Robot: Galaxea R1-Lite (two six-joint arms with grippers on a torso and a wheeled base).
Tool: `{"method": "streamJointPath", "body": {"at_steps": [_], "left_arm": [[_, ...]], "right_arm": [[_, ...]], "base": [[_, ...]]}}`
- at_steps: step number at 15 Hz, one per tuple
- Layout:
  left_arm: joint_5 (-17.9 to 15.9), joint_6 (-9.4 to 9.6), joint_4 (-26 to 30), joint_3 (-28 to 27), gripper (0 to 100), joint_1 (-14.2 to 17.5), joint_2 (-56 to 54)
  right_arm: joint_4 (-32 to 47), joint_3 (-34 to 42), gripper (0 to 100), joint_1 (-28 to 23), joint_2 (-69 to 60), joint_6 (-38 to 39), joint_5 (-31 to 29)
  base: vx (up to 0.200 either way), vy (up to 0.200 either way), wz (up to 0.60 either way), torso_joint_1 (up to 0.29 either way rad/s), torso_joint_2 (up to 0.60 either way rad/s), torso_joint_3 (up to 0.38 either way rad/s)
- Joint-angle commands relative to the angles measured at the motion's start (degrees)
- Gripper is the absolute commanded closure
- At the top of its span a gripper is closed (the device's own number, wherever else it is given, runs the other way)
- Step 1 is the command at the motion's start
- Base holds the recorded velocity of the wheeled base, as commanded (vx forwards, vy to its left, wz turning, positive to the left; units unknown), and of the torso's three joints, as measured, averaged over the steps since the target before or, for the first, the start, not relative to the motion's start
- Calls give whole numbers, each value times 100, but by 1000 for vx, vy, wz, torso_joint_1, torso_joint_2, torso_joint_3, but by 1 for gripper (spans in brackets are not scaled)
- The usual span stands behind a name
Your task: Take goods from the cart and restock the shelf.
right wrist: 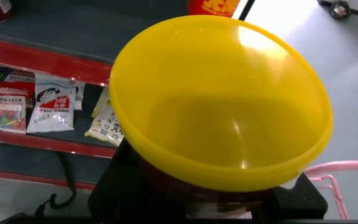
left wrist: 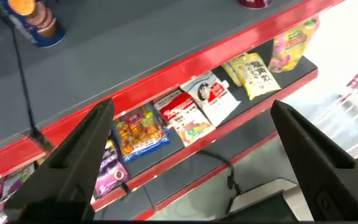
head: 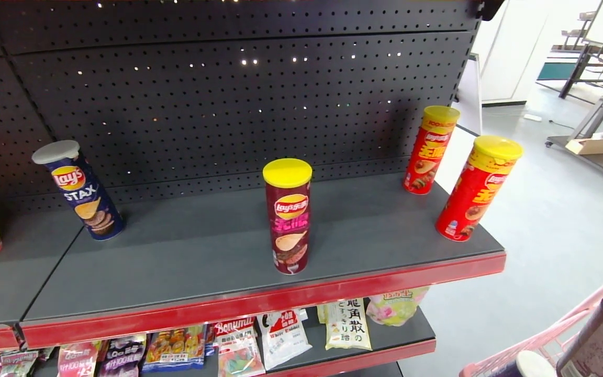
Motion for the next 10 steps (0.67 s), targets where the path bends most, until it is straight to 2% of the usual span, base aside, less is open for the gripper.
{"method": "streamJointPath", "body": {"at_steps": [1, 3, 5, 9, 10], "left_arm": [[16, -5, -5, 24, 0, 3, -49], [16, -5, -5, 24, 0, 3, -66], [25, -5, -5, 68, 0, 3, -145], [60, -5, 12, 305, 0, 3, -743], [253, -5, 56, 428, 0, 56, -1007]], "right_arm": [[-8, -12, 100, 3, 0, 3, 4], [-8, 23, 100, 3, 0, 3, -4], [-8, 23, 100, 11, 26, 3, 13], [-70, -144, 100, 3, 141, 126, 523], [-70, -240, 100, 3, 316, 223, 620]], "base": [[0, 0, 600, 2, -2, -2], [0, 0, 600, 7, 5, 0], [0, 0, 0, 0, 0, 0], [0, 0, 0, 0, 0, 0], [0, 0, 0, 0, 0, 0]]}}
